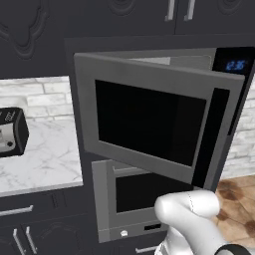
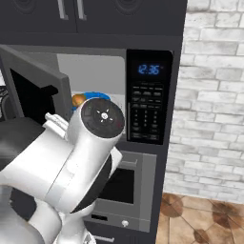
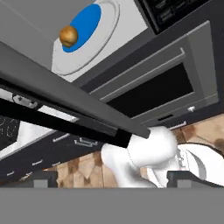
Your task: Retrieve the reheated potato from the microwave, then place the potato, cheese, and condiment on the cutting board.
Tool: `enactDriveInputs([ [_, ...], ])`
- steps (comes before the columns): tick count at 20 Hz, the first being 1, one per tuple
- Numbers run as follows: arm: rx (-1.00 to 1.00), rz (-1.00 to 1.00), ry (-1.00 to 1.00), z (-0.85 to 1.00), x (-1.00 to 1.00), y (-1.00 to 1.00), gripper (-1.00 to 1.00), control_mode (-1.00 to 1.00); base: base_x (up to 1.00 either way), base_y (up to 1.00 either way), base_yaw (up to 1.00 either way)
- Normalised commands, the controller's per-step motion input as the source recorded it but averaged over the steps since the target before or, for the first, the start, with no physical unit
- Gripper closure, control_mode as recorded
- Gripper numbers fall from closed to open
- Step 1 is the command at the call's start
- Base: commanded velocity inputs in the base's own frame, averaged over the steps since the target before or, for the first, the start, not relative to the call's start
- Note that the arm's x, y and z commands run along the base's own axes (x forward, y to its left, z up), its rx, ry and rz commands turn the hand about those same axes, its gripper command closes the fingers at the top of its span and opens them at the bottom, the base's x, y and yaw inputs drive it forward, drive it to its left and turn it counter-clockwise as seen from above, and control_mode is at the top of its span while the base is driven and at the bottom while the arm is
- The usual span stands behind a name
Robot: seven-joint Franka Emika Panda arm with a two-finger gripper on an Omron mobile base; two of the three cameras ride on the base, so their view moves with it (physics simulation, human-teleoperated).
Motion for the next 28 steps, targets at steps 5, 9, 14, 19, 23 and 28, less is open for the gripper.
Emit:
enactDriveInputs([
  [5, 0.33, 0.00, -0.02, -0.06, 0.44, -0.14, -1.00, -1.00, 0.00, 0.00, 0.00],
  [9, 0.12, 0.00, 0.02, 0.00, 0.51, -0.07, -1.00, -1.00, 0.00, 0.00, 0.00],
  [14, 0.04, 0.00, 0.06, 0.00, 0.52, -0.06, -1.00, -1.00, 0.00, 0.00, 0.00],
  [19, 0.17, 0.00, 0.06, -0.07, 0.44, -0.03, -1.00, -1.00, 0.00, 0.00, 0.00],
  [23, 0.25, 0.00, 0.02, -0.14, 0.36, 0.03, -1.00, -1.00, 0.00, 0.00, 0.00],
  [28, 0.11, 0.00, 0.03, -0.10, 0.35, 0.19, -1.00, -1.00, 0.00, 0.00, 0.00],
])
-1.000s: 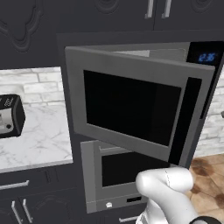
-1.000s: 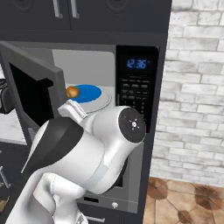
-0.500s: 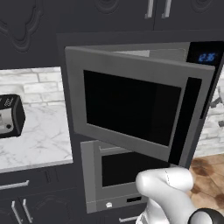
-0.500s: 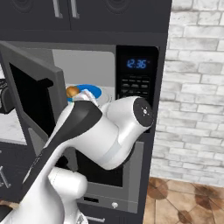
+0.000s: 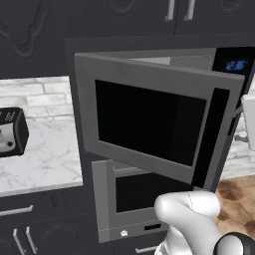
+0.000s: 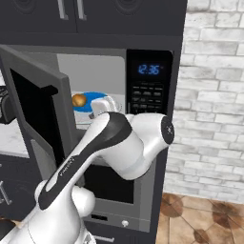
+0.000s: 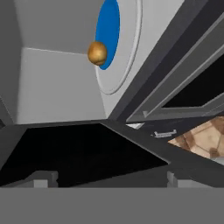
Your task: Retrieve the reheated potato from the microwave, then place the potato, cheese, and condiment on the cutting board.
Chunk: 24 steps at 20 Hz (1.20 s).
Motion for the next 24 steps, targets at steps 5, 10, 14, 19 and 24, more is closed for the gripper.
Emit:
enactDriveInputs([
  [5, 0.03, 0.00, 0.08, -0.02, 0.31, 0.26, -1.00, -1.00, 0.00, 0.00, 0.00],
  [10, 0.12, 0.00, 0.18, -0.08, 0.18, 0.21, -1.00, -1.00, 0.00, 0.00, 0.00],
  [14, 0.21, 0.03, 0.25, -0.03, -0.02, 0.21, -1.00, -1.00, 0.00, 0.00, 0.00],
  [19, 0.19, 0.11, 0.17, -0.02, -0.14, 0.26, -1.00, -1.00, 0.00, 0.00, 0.00],
  [24, 0.14, 0.17, 0.13, 0.00, -0.31, 0.17, -1.00, -1.00, 0.00, 0.00, 0.00],
])
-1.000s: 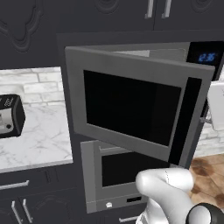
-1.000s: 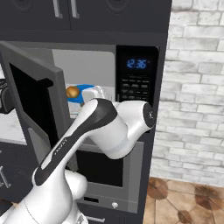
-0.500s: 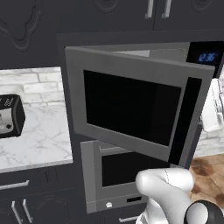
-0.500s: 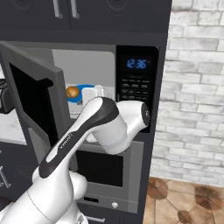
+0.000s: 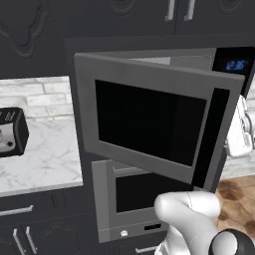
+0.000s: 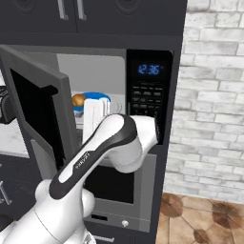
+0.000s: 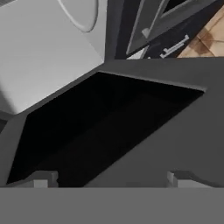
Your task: Retrieve the reheated potato from the microwave, then place the potato, cheese, and condiment on the cutting board.
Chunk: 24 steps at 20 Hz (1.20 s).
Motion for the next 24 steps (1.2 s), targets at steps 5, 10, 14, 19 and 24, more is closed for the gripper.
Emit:
enactDriveInputs([
  [5, 0.12, 0.15, 0.16, 0.00, -0.46, 0.15, -1.00, -1.00, 0.00, 0.00, 0.00],
  [10, 0.08, 0.13, 0.19, 0.00, -0.48, 0.25, -1.00, -1.00, 0.00, 0.00, 0.00],
  [14, 0.06, 0.09, 0.16, 0.00, -0.45, 0.41, -1.00, -1.00, 0.00, 0.00, 0.00],
  [19, 0.07, 0.07, 0.17, 0.00, -0.38, 0.51, -1.00, -1.00, 0.00, 0.00, 0.00],
  [24, 0.07, 0.07, 0.17, -0.01, -0.34, 0.56, -1.00, -1.00, 0.00, 0.00, 0.00],
])
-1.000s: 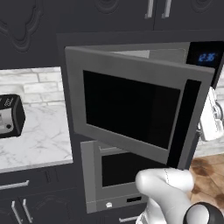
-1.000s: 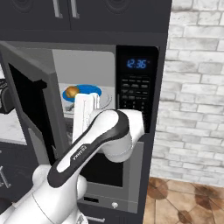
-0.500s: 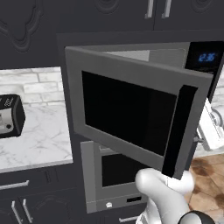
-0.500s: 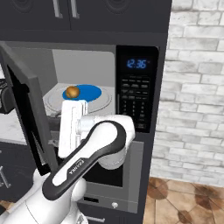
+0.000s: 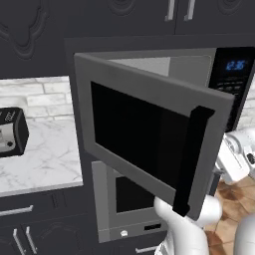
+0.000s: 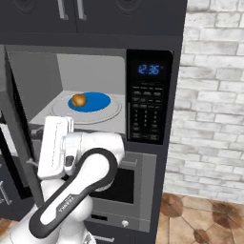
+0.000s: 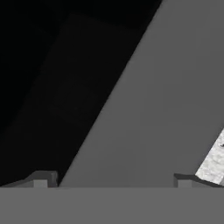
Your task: Retrieve the reheated potato from the microwave, then place the potato, cheese, and condiment on the cutting board.
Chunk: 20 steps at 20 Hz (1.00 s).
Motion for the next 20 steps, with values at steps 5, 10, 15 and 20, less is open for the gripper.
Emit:
enactDriveInputs([
  [5, 0.05, 0.08, 0.18, -0.01, -0.28, 0.60, -1.00, -1.00, 0.00, 0.00, 0.00],
  [10, 0.03, 0.09, 0.15, -0.04, -0.30, 0.64, -1.00, -1.00, 0.00, 0.00, 0.00],
  [15, 0.02, 0.08, 0.10, -0.09, -0.34, 0.67, -1.00, -1.00, 0.00, 0.00, 0.00],
  [20, 0.01, 0.08, 0.06, -0.13, -0.37, 0.69, -1.00, -1.00, 0.00, 0.00, 0.00],
])
